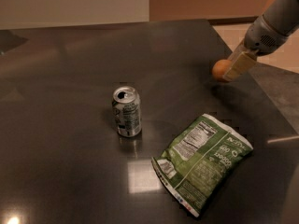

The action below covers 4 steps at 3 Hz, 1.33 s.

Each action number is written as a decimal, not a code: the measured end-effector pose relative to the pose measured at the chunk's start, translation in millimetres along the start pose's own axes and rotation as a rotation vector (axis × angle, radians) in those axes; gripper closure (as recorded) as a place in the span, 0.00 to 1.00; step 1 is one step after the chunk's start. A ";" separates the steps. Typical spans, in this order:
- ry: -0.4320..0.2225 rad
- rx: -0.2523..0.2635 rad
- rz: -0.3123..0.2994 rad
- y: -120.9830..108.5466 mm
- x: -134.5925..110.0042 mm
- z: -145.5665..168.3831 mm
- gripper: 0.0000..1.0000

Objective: Move orange near green jalapeno chip bag

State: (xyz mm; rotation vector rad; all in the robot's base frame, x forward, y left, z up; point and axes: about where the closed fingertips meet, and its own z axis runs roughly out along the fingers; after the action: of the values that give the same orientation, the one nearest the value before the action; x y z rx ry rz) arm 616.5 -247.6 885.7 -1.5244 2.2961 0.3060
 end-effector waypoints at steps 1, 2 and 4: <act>0.004 -0.051 -0.026 31.5 2.6 -5.0 1.00; 0.007 -0.093 -0.043 62.8 7.2 -8.3 1.00; 0.042 -0.120 -0.105 109.7 13.1 0.7 0.83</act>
Offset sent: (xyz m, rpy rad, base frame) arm -0.1195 0.0207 0.0063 0.0213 0.1412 0.1325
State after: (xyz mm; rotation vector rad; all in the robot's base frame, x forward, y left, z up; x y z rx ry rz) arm 511.2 -215.2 877.3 -1.7185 2.2557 0.3939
